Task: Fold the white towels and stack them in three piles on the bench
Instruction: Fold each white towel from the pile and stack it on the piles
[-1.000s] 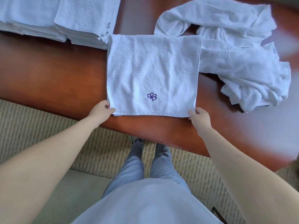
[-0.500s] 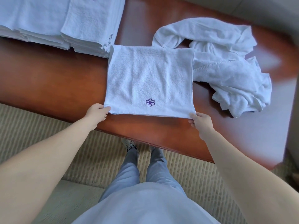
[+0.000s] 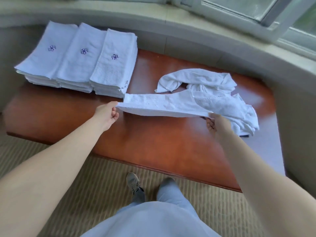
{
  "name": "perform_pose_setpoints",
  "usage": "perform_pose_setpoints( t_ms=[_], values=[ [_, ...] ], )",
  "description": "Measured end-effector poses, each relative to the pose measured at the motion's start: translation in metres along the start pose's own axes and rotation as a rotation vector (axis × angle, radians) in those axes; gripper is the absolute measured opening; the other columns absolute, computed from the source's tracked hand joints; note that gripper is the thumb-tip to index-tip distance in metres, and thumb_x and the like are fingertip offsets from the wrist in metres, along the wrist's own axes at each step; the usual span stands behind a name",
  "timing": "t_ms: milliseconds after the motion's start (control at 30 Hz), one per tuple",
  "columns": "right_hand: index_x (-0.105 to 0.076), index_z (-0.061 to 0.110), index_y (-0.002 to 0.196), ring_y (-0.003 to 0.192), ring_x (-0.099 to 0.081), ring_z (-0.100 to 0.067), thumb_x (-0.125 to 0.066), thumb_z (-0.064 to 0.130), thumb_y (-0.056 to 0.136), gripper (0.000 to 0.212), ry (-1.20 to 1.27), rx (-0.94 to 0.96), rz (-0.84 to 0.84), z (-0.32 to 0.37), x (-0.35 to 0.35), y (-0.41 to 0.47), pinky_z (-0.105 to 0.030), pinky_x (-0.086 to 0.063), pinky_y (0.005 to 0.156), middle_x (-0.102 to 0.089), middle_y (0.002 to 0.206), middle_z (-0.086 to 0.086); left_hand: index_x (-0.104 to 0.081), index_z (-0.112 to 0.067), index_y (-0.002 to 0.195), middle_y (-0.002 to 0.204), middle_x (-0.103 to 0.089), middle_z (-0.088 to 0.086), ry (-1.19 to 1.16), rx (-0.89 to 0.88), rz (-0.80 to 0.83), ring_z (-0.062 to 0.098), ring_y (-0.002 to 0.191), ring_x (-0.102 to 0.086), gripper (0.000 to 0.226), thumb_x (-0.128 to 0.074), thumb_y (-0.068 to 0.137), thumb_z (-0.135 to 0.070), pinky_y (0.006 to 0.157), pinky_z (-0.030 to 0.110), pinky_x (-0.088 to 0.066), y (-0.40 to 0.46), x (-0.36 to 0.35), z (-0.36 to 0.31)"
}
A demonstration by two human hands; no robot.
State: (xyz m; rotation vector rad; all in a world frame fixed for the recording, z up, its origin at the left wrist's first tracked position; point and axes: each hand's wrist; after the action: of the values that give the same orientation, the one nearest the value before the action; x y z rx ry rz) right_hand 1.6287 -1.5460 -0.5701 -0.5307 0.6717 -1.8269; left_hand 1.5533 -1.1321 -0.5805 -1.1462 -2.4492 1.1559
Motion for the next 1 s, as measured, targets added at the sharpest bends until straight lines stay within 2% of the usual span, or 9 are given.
perform_pose_setpoints(
  t_ms=[100,233,333,500,633,700,800,900,1000],
  values=[
    [-0.063,0.009,0.095,0.049,-0.059,-0.007,-0.064,0.009,0.091,0.005,0.072,0.055,0.046,0.039,-0.002,-0.017,-0.018,-0.051,0.052,-0.064,0.059,0.000,-0.060,-0.015,0.089,0.053,-0.046,-0.005,-0.062,-0.083,0.023,0.005,0.039,-0.034,0.009,-0.067,0.094,-0.011,0.059,0.020,-0.044,-0.030,-0.018,-0.034],
    [-0.059,0.015,0.112,0.053,-0.046,-0.010,-0.058,0.005,0.094,0.021,0.166,0.153,0.127,0.095,0.002,-0.044,-0.018,-0.047,0.055,-0.059,0.078,-0.006,-0.057,-0.022,0.085,0.058,-0.043,-0.007,-0.123,-0.181,0.070,0.004,0.040,-0.032,0.014,-0.062,0.096,-0.015,0.053,0.017,-0.040,-0.079,-0.041,-0.074],
    [-0.065,0.016,0.114,0.060,-0.052,-0.012,-0.060,0.007,0.095,0.022,0.226,0.244,0.184,0.127,0.013,-0.069,-0.020,-0.051,0.065,-0.060,0.083,-0.007,-0.067,-0.021,0.092,0.054,-0.044,-0.009,-0.189,-0.226,0.108,0.005,0.042,-0.033,0.004,-0.069,0.095,-0.018,0.053,0.015,-0.042,-0.120,-0.056,-0.094],
    [-0.071,0.014,0.103,0.058,-0.064,-0.007,-0.066,0.011,0.093,0.011,0.273,0.237,0.248,0.143,0.039,-0.092,-0.018,-0.054,0.062,-0.064,0.075,-0.003,-0.067,-0.018,0.088,0.058,-0.047,-0.008,-0.187,-0.253,0.120,0.004,0.046,-0.038,0.006,-0.070,0.094,-0.019,0.059,0.016,-0.046,-0.167,-0.059,-0.089],
    [-0.060,0.014,0.090,0.049,-0.061,-0.007,-0.066,0.012,0.088,0.007,0.224,0.126,0.288,0.123,0.069,-0.089,-0.019,-0.052,0.052,-0.070,0.079,-0.006,-0.057,-0.020,0.078,0.054,-0.053,-0.010,0.014,-0.104,0.164,0.005,0.046,-0.050,0.019,-0.072,0.090,-0.018,0.074,0.022,-0.050,-0.184,-0.032,-0.059],
    [-0.051,0.016,0.086,0.045,-0.056,-0.006,-0.063,0.015,0.087,0.011,0.225,0.025,0.318,0.108,0.083,-0.085,-0.016,-0.049,0.047,-0.069,0.075,-0.004,-0.061,-0.018,0.082,0.058,-0.055,-0.009,0.182,0.014,0.242,0.006,0.050,-0.054,0.013,-0.074,0.087,-0.018,0.083,0.027,-0.051,-0.191,-0.014,-0.047],
    [-0.054,0.014,0.089,0.048,-0.052,-0.002,-0.060,0.019,0.086,0.009,0.181,-0.121,0.456,0.087,0.103,-0.081,-0.013,-0.047,0.051,-0.062,0.066,0.003,-0.065,-0.016,0.088,0.063,-0.055,-0.008,0.348,0.142,0.330,0.007,0.052,-0.055,0.016,-0.078,0.079,-0.019,0.086,0.031,-0.055,-0.197,0.010,-0.037],
    [-0.063,0.012,0.075,0.048,-0.047,-0.002,-0.063,0.023,0.084,0.015,0.138,-0.237,0.655,0.073,0.117,-0.080,-0.014,-0.047,0.048,-0.054,0.066,0.008,-0.068,-0.011,0.093,0.066,-0.055,-0.007,0.331,0.273,0.421,0.008,0.053,-0.056,0.028,-0.088,0.075,-0.017,0.082,0.037,-0.061,-0.193,0.031,-0.038],
    [-0.068,0.012,0.066,0.049,-0.051,0.000,-0.066,0.026,0.082,0.021,0.178,-0.292,0.756,0.072,0.121,-0.078,-0.016,-0.048,0.046,-0.055,0.066,0.011,-0.068,-0.012,0.107,0.069,-0.060,-0.007,0.242,0.306,0.474,0.009,0.056,-0.060,0.049,-0.095,0.067,-0.019,0.081,0.040,-0.060,-0.177,0.046,-0.043]
  ],
)
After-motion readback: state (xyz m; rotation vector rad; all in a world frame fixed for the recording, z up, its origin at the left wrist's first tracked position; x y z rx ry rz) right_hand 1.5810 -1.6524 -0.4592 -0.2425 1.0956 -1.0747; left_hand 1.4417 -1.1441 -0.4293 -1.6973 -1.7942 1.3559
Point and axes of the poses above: each hand's wrist, its own y-axis towards the middle knuckle, its own x-axis out of the back of the hand, z = x × y
